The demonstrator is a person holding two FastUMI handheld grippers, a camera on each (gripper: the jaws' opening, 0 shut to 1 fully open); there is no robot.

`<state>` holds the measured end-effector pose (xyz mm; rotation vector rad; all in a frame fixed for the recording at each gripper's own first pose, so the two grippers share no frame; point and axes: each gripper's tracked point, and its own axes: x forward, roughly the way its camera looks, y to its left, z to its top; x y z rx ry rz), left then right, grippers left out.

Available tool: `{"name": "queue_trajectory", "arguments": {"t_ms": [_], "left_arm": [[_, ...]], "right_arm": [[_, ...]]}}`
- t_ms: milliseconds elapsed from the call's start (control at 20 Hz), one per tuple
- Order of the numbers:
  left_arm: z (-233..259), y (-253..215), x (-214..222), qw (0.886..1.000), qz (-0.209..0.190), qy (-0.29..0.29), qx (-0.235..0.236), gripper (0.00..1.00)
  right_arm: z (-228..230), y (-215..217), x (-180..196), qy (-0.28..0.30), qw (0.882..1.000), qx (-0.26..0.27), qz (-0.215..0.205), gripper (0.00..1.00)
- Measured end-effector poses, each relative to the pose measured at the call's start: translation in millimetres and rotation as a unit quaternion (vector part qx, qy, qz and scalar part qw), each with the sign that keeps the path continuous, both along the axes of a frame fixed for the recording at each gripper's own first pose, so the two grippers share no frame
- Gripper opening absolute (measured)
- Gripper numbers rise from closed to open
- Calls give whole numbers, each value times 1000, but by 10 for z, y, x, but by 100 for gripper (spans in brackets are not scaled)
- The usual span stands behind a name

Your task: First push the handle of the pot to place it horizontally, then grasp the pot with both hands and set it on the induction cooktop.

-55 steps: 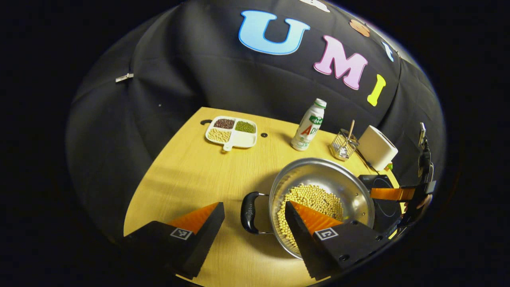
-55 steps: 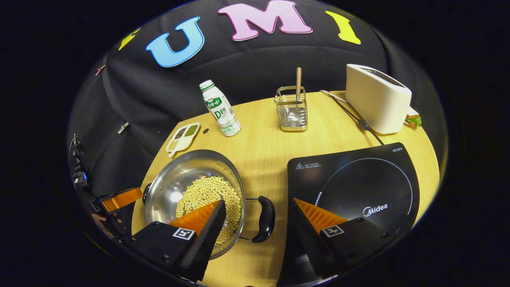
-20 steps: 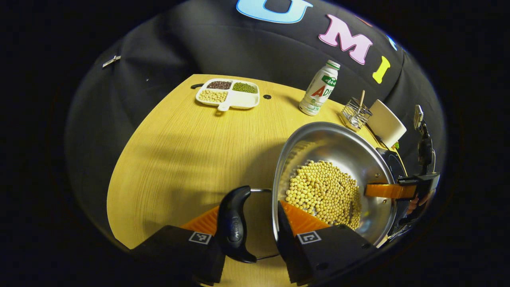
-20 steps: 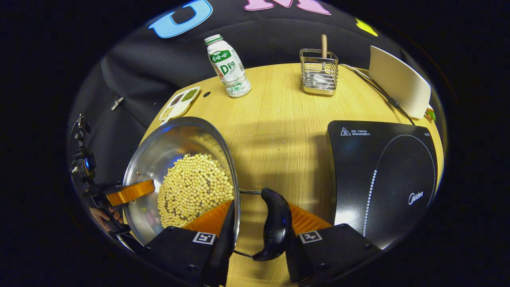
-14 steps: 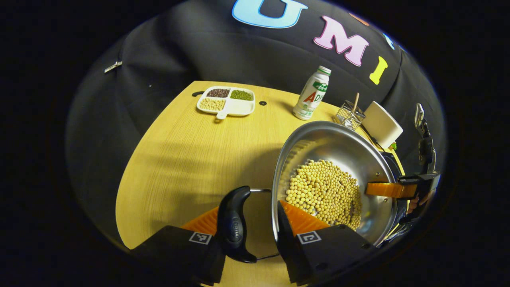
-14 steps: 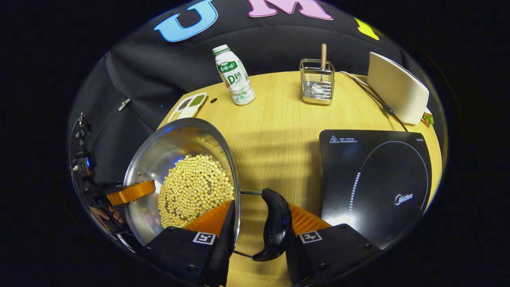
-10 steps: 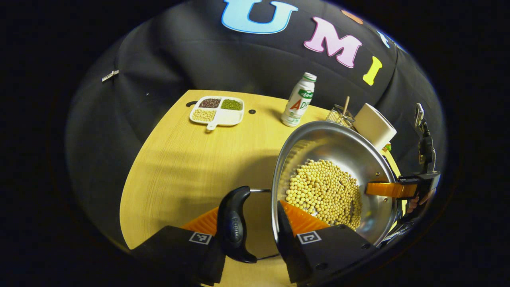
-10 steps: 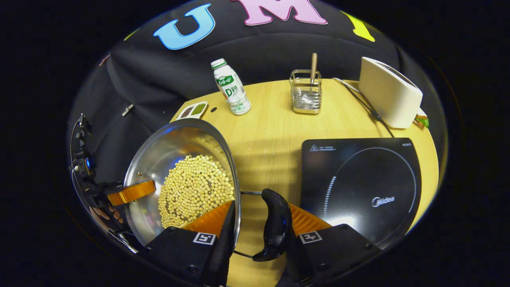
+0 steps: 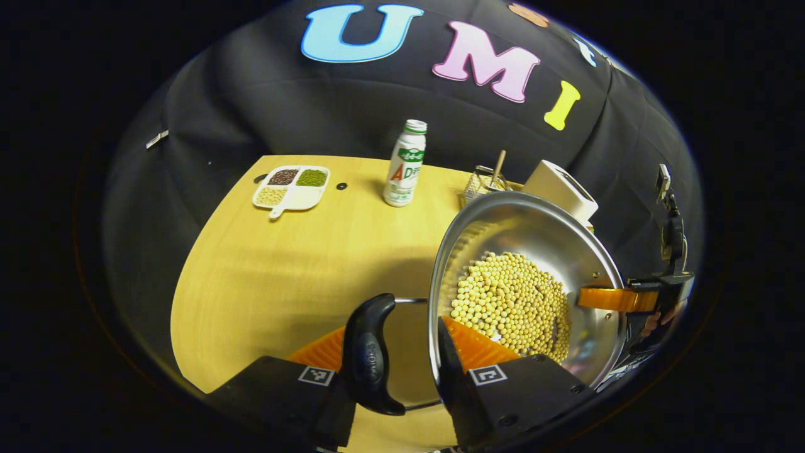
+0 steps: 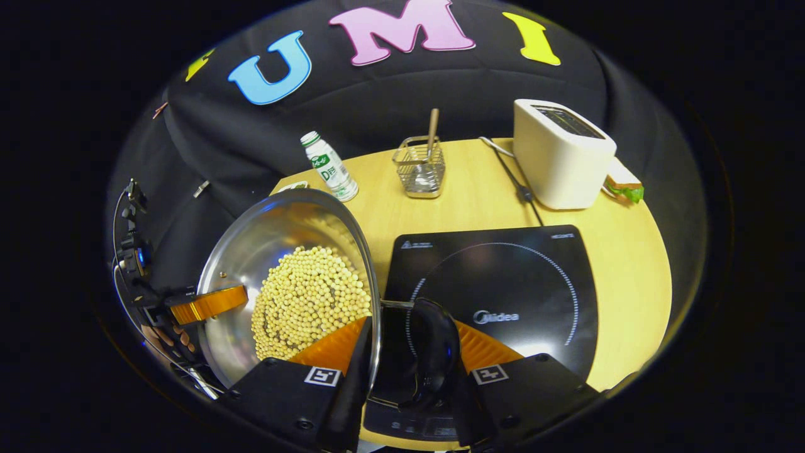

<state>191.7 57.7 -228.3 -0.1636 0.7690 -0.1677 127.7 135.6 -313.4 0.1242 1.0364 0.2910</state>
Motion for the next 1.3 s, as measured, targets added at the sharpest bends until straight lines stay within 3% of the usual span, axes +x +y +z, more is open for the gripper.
{"name": "queue_trajectory", "arguments": {"t_ms": [150, 200, 300, 750, 1300], "left_arm": [[49, -360, 20, 1000, -6, 0, -1, 63], [52, -472, 38, 1000, -8, 1, -2, 63], [28, -685, 70, 1000, -10, 3, -3, 63], [-241, -1482, 296, 1000, -19, 14, -6, 63], [-593, -1874, 530, 999, -19, 30, -3, 63]], "right_arm": [[83, -337, 24, -4, 1000, -1, -3, 60], [89, -448, 39, -4, 1000, -1, -5, 56], [86, -663, 71, -1, 1000, -2, -9, 60], [-111, -1462, 222, 13, 999, -8, -30, 60], [-443, -1883, 432, 33, 998, -5, -44, 60]]}}
